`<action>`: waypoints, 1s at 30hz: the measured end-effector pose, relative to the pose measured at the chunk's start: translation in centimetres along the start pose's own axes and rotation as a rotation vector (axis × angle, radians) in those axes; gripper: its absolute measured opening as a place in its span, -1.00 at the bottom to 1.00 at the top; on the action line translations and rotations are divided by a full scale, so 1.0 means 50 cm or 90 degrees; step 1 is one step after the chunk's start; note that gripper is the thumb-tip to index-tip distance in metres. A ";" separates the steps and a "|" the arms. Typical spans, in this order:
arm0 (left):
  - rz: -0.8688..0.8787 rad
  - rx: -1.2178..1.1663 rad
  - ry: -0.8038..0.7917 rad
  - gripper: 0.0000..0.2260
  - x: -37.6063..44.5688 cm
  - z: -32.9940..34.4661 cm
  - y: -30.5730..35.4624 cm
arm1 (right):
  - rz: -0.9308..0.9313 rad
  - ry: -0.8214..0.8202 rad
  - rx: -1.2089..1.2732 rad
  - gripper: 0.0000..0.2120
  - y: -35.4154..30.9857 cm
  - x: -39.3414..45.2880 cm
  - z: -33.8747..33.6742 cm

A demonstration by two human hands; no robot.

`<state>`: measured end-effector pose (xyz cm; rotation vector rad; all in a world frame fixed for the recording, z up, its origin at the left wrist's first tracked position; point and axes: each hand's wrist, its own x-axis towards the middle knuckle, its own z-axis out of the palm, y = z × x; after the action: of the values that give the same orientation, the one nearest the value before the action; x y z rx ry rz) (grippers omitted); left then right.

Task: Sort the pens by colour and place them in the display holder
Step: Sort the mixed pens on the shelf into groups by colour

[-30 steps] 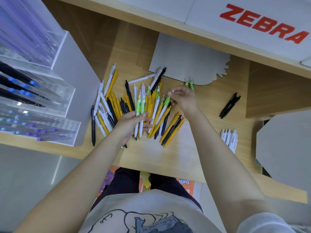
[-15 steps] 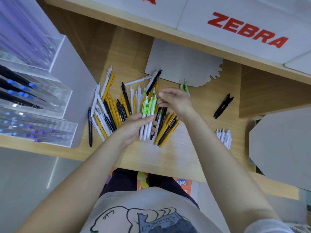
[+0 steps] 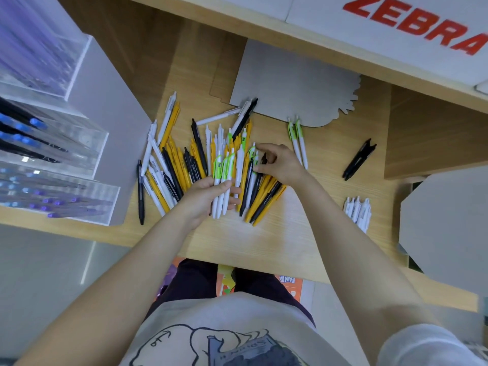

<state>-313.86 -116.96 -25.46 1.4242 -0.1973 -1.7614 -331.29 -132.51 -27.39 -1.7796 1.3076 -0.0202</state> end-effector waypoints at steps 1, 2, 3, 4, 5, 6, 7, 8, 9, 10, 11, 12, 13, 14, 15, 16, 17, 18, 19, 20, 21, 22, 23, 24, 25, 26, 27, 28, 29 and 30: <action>-0.001 0.000 -0.003 -0.80 -0.001 0.002 0.000 | -0.009 0.003 -0.021 -0.36 0.004 -0.001 0.003; -0.004 -0.001 -0.011 -0.80 -0.004 0.006 -0.001 | -0.012 0.010 -0.037 -0.35 0.006 -0.003 0.006; -0.008 0.000 -0.023 -0.78 -0.007 0.010 -0.002 | -0.012 0.022 -0.046 -0.36 0.006 -0.005 0.008; -0.014 -0.003 -0.038 -0.77 -0.011 0.015 -0.004 | -0.010 0.033 -0.050 -0.38 0.005 -0.006 0.010; -0.021 -0.009 -0.049 -0.76 -0.014 0.020 -0.007 | -0.010 0.041 -0.051 -0.40 0.005 -0.008 0.012; -0.031 -0.017 -0.056 -0.75 -0.017 0.025 -0.011 | -0.011 0.045 -0.051 -0.42 0.005 -0.008 0.014; -0.041 -0.022 -0.056 -0.73 -0.018 0.030 -0.016 | -0.012 0.048 -0.046 -0.44 0.006 -0.008 0.016; -0.050 -0.027 -0.050 -0.71 -0.018 0.035 -0.021 | -0.010 0.051 -0.036 -0.46 0.008 -0.007 0.018; -0.056 -0.030 -0.041 -0.68 -0.018 0.040 -0.025 | -0.009 0.055 -0.023 -0.49 0.008 -0.007 0.019; -0.059 -0.033 -0.029 -0.66 -0.017 0.045 -0.028 | -0.007 0.059 -0.008 -0.52 0.008 -0.008 0.019; -0.060 -0.035 -0.015 -0.64 -0.016 0.050 -0.031 | -0.004 0.065 0.010 -0.55 0.008 -0.008 0.018; -0.060 -0.039 -0.004 -0.62 -0.016 0.055 -0.033 | 0.001 0.071 0.033 -0.59 0.006 -0.010 0.015; -0.058 -0.041 0.005 -0.63 -0.017 0.058 -0.033 | 0.010 0.076 0.062 -0.63 0.002 -0.014 0.011; -0.057 -0.044 0.009 -0.64 -0.017 0.060 -0.034 | 0.020 0.080 0.094 -0.66 -0.002 -0.019 0.008; -0.055 -0.046 0.011 -0.64 -0.017 0.061 -0.035 | 0.035 0.083 0.123 -0.70 -0.007 -0.024 0.004; -0.054 -0.047 0.010 -0.65 -0.018 0.060 -0.035 | 0.048 0.083 0.153 -0.73 -0.013 -0.030 0.000; -0.051 -0.043 0.005 -0.67 -0.020 0.059 -0.033 | 0.059 0.080 0.189 -0.76 -0.020 -0.037 -0.006; -0.046 -0.036 -0.001 -0.69 -0.022 0.057 -0.029 | 0.064 0.077 0.234 -0.79 -0.027 -0.045 -0.013; -0.038 -0.026 -0.007 -0.70 -0.024 0.056 -0.025 | 0.069 0.077 0.282 -0.81 -0.033 -0.052 -0.022; -0.027 -0.011 -0.012 -0.72 -0.026 0.053 -0.020 | 0.073 0.083 0.325 -0.82 -0.041 -0.060 -0.033; -0.011 0.008 -0.014 -0.74 -0.028 0.051 -0.014 | 0.074 0.095 0.357 -0.83 -0.048 -0.068 -0.047; 0.007 0.025 -0.012 -0.76 -0.029 0.048 -0.009 | 0.070 0.106 0.380 -0.84 -0.054 -0.076 -0.062; 0.025 0.037 -0.007 -0.78 -0.031 0.046 -0.002 | 0.062 0.113 0.402 -0.85 -0.060 -0.082 -0.075; 0.036 0.040 0.000 -0.80 -0.032 0.045 0.004 | 0.055 0.111 0.425 -0.85 -0.067 -0.089 -0.087; 0.041 0.036 0.007 -0.81 -0.032 0.045 0.010 | 0.047 0.097 0.453 -0.86 -0.075 -0.095 -0.095; 0.042 0.031 0.011 -0.80 -0.033 0.045 0.016 | 0.040 0.074 0.475 -0.86 -0.085 -0.100 -0.100; 0.038 0.028 0.007 -0.77 -0.035 0.048 0.021 | 0.033 0.047 0.489 -0.86 -0.094 -0.103 -0.099; 0.030 0.029 -0.007 -0.73 -0.036 0.050 0.026 | 0.027 0.020 0.493 -0.86 -0.106 -0.105 -0.094; 0.023 0.039 -0.030 -0.70 -0.037 0.054 0.030 | 0.022 -0.003 0.487 -0.86 -0.119 -0.107 -0.086; 0.023 0.053 -0.054 -0.70 -0.037 0.056 0.030 | 0.018 -0.023 0.476 -0.87 -0.131 -0.108 -0.076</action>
<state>-315.54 -117.69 -22.26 1.3968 -0.3424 -1.8041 -330.60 -130.57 -18.35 -1.1136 1.0978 -0.4059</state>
